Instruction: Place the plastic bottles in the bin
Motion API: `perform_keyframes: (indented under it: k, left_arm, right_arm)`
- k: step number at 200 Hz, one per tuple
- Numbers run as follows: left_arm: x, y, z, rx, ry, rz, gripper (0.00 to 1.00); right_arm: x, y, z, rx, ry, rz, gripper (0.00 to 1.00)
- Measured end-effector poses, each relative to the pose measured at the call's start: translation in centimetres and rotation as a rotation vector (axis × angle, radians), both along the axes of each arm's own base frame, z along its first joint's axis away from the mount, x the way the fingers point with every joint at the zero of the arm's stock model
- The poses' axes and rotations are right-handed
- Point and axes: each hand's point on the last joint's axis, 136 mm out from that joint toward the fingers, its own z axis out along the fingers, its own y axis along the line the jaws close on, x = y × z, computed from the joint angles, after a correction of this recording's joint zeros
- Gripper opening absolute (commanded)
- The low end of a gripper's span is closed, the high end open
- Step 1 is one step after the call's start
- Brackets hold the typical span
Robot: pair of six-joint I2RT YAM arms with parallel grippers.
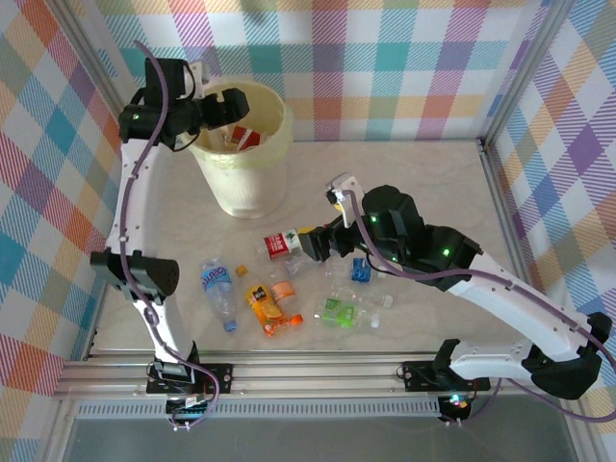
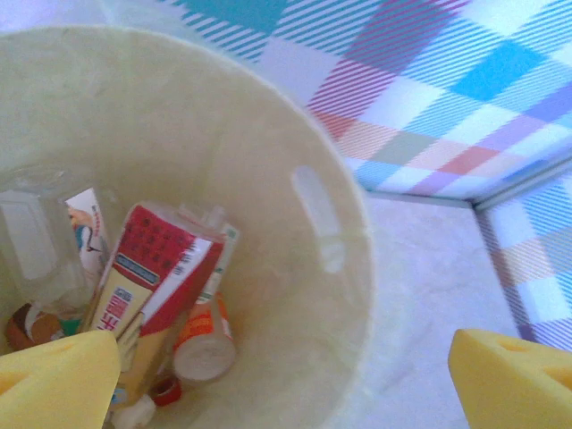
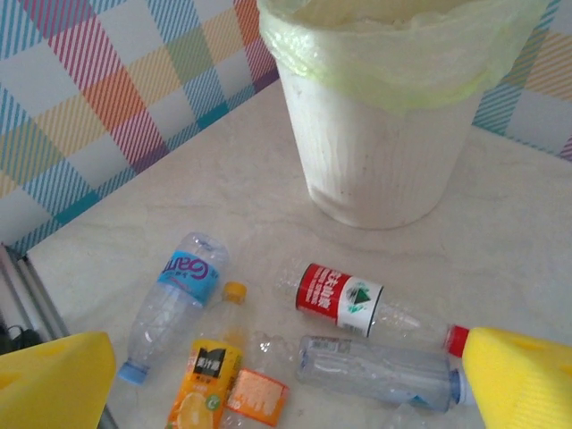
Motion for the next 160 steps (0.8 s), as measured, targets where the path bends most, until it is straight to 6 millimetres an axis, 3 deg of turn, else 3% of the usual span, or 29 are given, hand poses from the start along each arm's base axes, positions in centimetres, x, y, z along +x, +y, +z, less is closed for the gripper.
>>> perform_keyframes:
  k: [17, 39, 73, 104, 124, 160]
  left_arm:
    - [-2.4, -0.4, 0.9, -0.024, -0.017, -0.036, 1.0]
    - [-6.6, -1.0, 0.1, -0.059, 0.005, -0.089, 1.0]
    - [-13.6, -3.0, -2.4, -0.126, 0.023, -0.24, 1.0]
    - [-20.0, -4.4, -6.0, -0.162, 0.014, -0.38, 1.0]
    - [-22.7, -4.8, -7.6, -0.179, 0.014, -0.438, 1.0]
    - [-25.7, -4.8, -9.8, -0.189, 0.02, -0.471, 1.0]
  right_arm:
    - [-0.6, -0.1, -1.2, -0.007, 0.036, 0.016, 1.0]
    - [-1.3, -0.3, -3.7, -0.047, 0.105, 0.027, 0.99]
    - [-2.0, -0.9, -6.8, -0.109, 0.213, 0.001, 0.91]
    - [-2.6, -1.1, -10.7, -0.142, 0.32, -0.04, 0.83]
    - [-3.0, -0.6, -13.9, -0.166, 0.395, -0.069, 0.8]
    - [-3.6, 1.7, -18.6, -0.209, 0.509, -0.095, 0.75]
